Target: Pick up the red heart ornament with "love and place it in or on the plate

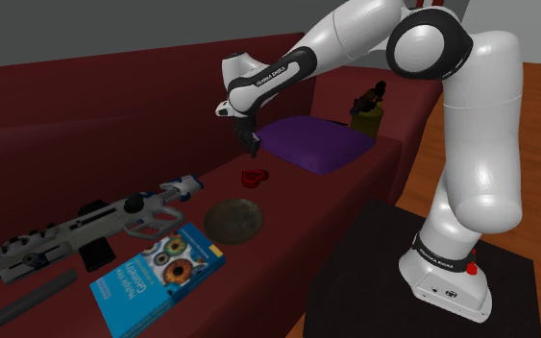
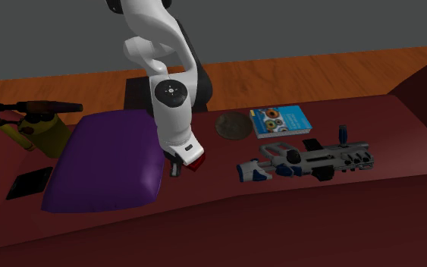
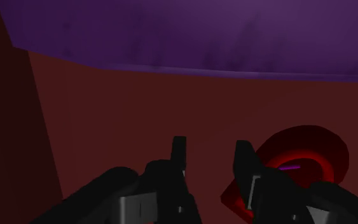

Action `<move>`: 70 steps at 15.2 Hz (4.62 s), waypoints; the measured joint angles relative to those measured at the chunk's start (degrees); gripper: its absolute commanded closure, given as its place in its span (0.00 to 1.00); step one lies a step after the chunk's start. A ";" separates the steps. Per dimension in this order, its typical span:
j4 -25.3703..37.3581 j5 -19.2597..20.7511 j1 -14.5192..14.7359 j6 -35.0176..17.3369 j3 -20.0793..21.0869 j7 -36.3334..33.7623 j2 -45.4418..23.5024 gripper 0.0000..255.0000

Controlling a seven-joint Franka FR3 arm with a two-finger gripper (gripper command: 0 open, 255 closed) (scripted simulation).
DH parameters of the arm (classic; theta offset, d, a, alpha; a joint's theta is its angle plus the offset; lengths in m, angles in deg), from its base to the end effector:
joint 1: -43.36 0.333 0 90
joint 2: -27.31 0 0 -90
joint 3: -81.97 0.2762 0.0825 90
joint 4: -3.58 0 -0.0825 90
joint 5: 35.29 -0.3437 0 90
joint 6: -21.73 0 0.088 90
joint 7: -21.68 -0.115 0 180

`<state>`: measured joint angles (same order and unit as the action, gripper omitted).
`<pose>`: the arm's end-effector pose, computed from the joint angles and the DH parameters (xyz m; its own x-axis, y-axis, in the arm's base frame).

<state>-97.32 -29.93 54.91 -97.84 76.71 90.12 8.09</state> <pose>0.5911 0.0634 0.3508 0.2137 0.9710 -0.1074 0.9769 -0.2117 0.0300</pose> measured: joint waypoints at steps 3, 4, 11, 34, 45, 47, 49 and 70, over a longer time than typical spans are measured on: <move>0.00 0.00 0.00 0.00 0.00 0.00 0.00 1.00; 0.00 0.00 0.00 0.00 0.00 0.00 0.00 1.00; -3.76 -1.24 0.20 -1.23 -0.08 -2.86 2.33 0.00; -20.12 -7.30 1.10 -11.34 0.02 -14.94 8.43 1.00; -19.31 -7.12 1.12 -9.26 -0.03 -15.05 9.69 1.00; -18.85 -6.98 1.17 -7.89 -0.05 -15.19 10.62 1.00; -18.45 -6.86 1.15 -6.60 -0.09 -15.21 11.51 1.00; -19.80 -6.09 6.61 1.64 5.04 -26.24 21.22 1.00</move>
<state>-117.12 -36.01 61.52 -96.19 81.75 63.87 29.31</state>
